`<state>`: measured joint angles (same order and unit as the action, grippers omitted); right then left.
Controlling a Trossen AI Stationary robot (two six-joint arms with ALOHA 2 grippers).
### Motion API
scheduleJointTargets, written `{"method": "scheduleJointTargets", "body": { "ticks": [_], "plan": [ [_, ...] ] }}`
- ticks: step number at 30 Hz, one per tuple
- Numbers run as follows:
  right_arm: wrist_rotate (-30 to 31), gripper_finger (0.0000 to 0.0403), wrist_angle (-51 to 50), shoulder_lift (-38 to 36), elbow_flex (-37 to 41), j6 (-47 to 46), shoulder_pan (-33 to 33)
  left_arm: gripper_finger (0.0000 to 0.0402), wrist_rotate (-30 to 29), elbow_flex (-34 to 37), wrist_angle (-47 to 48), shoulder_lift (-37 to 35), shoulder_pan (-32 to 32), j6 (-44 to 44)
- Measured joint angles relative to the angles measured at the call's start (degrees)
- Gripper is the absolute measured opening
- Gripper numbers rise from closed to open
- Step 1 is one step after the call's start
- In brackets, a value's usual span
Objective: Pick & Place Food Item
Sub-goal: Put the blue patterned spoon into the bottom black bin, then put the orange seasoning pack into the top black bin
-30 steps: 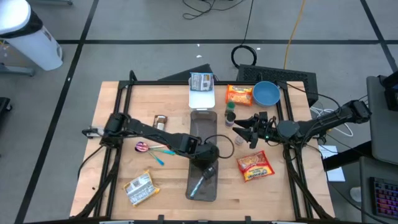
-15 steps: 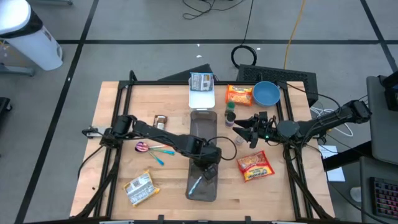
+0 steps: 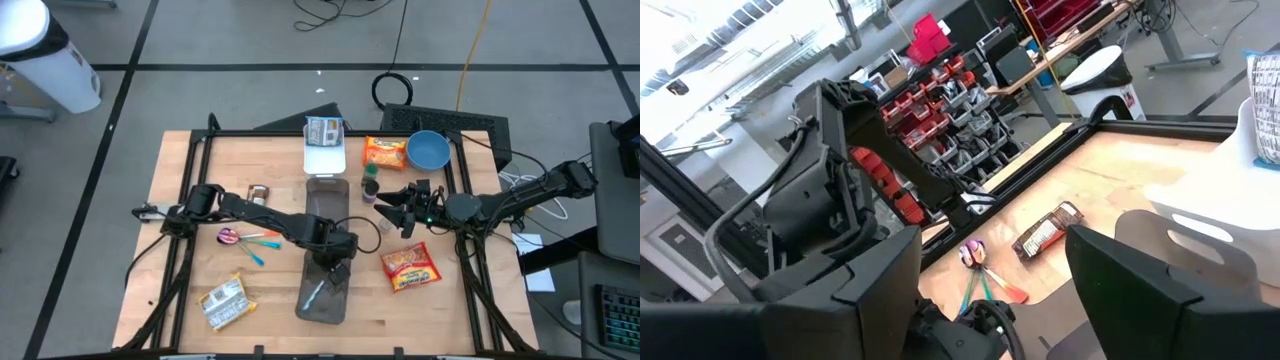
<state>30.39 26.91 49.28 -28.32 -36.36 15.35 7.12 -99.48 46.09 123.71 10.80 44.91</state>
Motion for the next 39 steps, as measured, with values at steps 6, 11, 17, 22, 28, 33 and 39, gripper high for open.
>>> {"method": "scheduleJointTargets", "body": {
  "ticks": [6, 11, 17, 22, 28, 33, 39],
  "plan": [
    [-0.07, 0.0242, -0.01, 0.0, 0.0, -0.02, 0.0, 0.0008, 0.41, 0.02, -0.32, 0.01, -0.32, -0.02],
    [-0.13, 0.0242, -0.01, 0.0, 0.0, -0.02, 0.0, 0.0034, 0.57, 0.0, -2.12, 0.01, -0.66, 0.57],
    [-0.15, 0.0242, -0.1, 0.02, 0.02, -0.02, 0.0, 0.0077, 1.64, 0.02, -3.39, -0.01, -1.22, 0.8],
    [-0.15, 0.0242, -0.19, 0.0, 0.04, -0.02, 0.0, 0.0109, 3.84, 0.01, -3.52, -0.01, -2.02, 0.03],
    [-0.17, 0.0242, -0.19, 0.0, 0.04, 0.06, 0.0, 0.0135, 6.71, -2.76, -2.56, -0.01, -2.86, 0.0],
    [-0.19, 0.0242, -0.19, 0.0, 0.04, 0.13, 0.0, 0.0136, 6.9, -9.85, 0.72, -0.01, -2.78, -1.47],
    [-0.24, 0.0242, 0.05, 0.0, 0.04, 0.11, 0.02, 0.0136, 5.88, -24.2, 15.8, -0.01, -2.77, -9.04]
  ]
}}
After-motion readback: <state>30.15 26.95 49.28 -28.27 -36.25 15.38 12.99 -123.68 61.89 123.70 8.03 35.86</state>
